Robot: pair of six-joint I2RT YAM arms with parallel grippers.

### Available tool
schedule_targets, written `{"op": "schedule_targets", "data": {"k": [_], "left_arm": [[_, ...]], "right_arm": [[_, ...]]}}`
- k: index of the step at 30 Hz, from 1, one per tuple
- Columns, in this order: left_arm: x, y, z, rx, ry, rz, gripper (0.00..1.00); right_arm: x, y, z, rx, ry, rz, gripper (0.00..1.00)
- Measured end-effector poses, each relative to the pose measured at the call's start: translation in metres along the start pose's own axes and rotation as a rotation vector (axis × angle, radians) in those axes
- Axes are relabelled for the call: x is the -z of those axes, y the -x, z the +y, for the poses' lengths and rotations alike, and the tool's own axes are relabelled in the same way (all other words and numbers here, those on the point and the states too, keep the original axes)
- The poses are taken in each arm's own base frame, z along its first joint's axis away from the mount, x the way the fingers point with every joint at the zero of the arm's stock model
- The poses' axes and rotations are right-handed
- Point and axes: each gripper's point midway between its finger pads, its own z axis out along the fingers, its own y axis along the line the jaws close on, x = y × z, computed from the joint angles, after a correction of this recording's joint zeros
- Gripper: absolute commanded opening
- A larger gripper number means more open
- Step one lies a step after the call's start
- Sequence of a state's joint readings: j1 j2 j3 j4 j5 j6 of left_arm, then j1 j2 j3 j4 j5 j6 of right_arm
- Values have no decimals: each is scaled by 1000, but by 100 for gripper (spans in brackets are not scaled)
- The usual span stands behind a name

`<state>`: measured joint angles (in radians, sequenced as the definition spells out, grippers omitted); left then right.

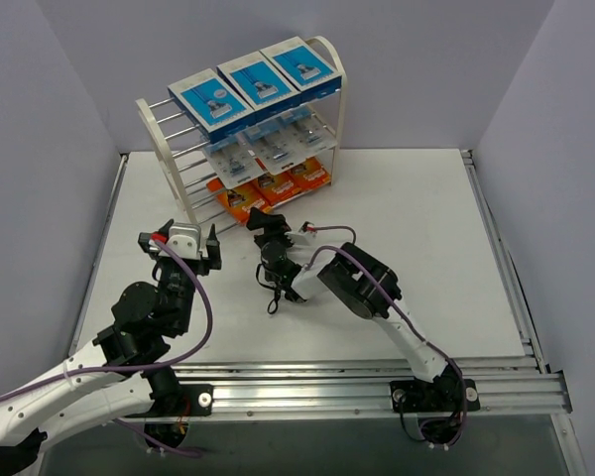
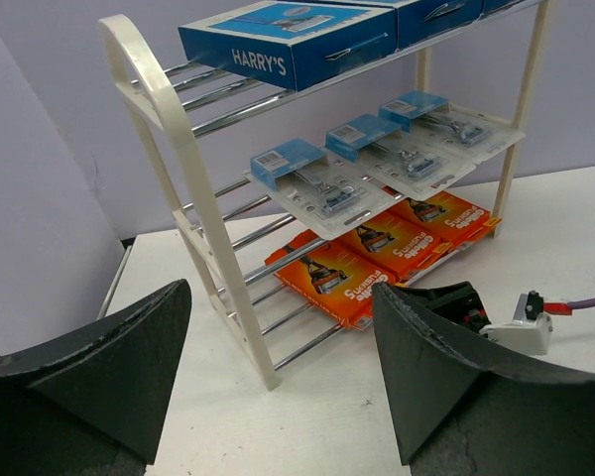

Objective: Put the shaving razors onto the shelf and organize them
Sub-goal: Place the shaving razor onto shelf

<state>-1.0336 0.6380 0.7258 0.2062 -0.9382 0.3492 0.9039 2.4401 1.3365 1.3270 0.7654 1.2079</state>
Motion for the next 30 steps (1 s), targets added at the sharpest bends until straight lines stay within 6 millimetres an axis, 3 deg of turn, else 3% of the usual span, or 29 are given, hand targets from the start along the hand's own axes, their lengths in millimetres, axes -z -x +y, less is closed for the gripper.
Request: {"op": "schedule_targets", "data": {"k": [5,11,18,23,26,30], "left_arm": [[0,-1,0,-3,2,2,82],[0,-1,2,-16,12,5,82],[-1,-3,6,-45,32,13,82],[-2,-5,6,-64,39,21,87],[-3,-7,5,-73,41,28,88],[-6,-13,2,-95,46,44,89]], "right_arm": [[17,17,7,73,-2,35,84],[47,59,23,141,6,67,86],[77,118,81,279,97,138,87],[80,188,132,515,133,160,93],[83,229,149,677,114,157,98],[90,268,164,872,72,173,100]]}}
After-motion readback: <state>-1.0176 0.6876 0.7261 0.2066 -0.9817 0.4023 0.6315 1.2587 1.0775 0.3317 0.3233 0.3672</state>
